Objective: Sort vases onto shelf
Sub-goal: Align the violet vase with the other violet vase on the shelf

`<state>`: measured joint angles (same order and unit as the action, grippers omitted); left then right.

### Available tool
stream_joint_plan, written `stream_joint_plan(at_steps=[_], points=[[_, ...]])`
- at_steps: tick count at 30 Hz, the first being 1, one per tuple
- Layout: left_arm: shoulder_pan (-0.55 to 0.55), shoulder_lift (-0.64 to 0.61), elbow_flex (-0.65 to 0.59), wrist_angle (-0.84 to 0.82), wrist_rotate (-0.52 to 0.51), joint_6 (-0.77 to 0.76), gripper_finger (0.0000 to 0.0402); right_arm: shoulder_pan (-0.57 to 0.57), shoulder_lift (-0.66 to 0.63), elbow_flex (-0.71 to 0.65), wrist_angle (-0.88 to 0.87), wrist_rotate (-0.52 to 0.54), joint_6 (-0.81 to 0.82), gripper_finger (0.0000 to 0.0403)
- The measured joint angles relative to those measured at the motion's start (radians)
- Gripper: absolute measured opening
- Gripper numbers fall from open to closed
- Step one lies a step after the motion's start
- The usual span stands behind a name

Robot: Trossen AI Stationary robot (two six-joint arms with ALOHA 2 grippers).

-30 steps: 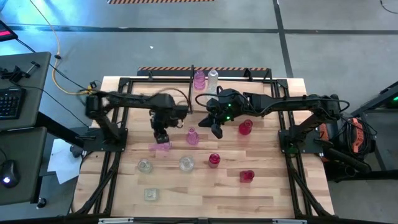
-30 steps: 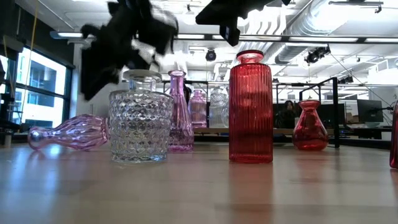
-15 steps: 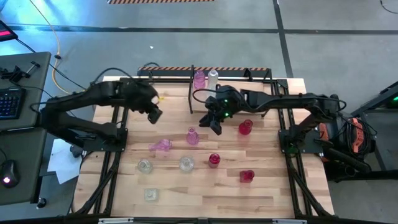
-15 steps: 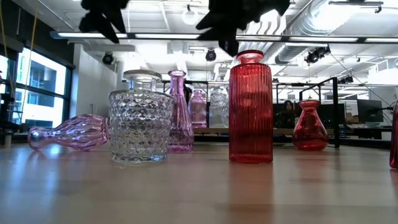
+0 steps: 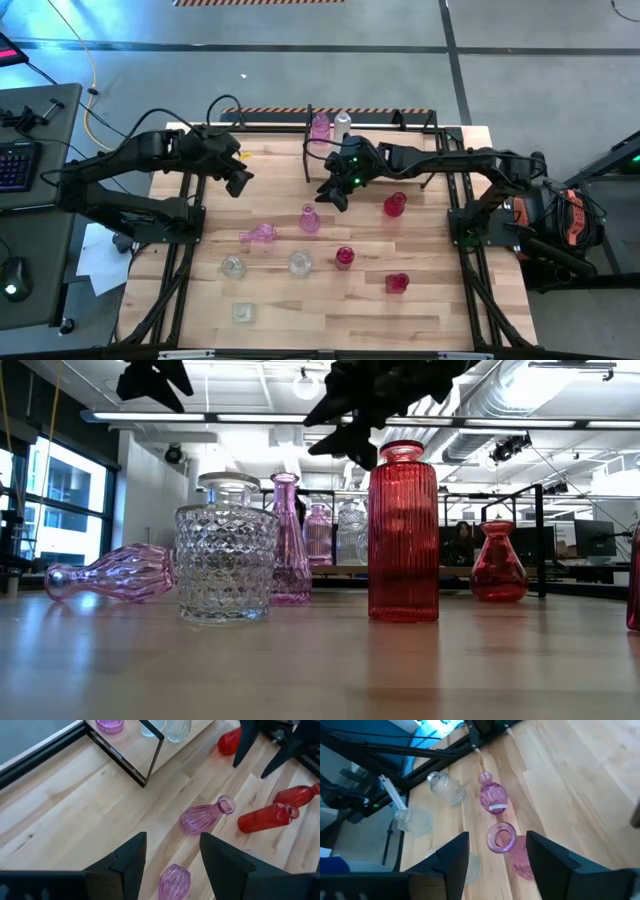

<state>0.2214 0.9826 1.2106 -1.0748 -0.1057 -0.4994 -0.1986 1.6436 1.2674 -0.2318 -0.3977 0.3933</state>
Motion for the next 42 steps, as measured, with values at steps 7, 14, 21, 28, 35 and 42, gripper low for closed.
stream_joint_plan(at_steps=[7,14,21,28,35,42], points=[[0.001,0.020,0.000,0.005,0.000,0.025,0.0177,0.021,0.063,0.280,-0.261,0.097,-0.130,0.0181],[0.001,-0.006,0.000,0.030,-0.041,0.005,0.0177,0.005,0.285,0.625,-0.672,0.099,-0.286,0.0181],[0.001,-0.105,0.000,-0.003,-0.124,0.003,0.0177,0.000,0.465,0.837,-0.927,0.084,-0.369,0.0181],[0.001,-0.206,0.000,-0.040,-0.219,-0.023,0.0177,0.005,0.507,0.886,-0.927,0.037,-0.367,0.0181],[0.001,-0.268,0.000,-0.040,-0.304,-0.022,0.0177,0.010,0.506,0.878,-0.913,0.023,-0.314,0.0181],[0.001,-0.299,0.001,-0.039,-0.334,0.023,0.0177,0.010,0.521,0.878,-0.900,0.022,-0.249,0.0181]])
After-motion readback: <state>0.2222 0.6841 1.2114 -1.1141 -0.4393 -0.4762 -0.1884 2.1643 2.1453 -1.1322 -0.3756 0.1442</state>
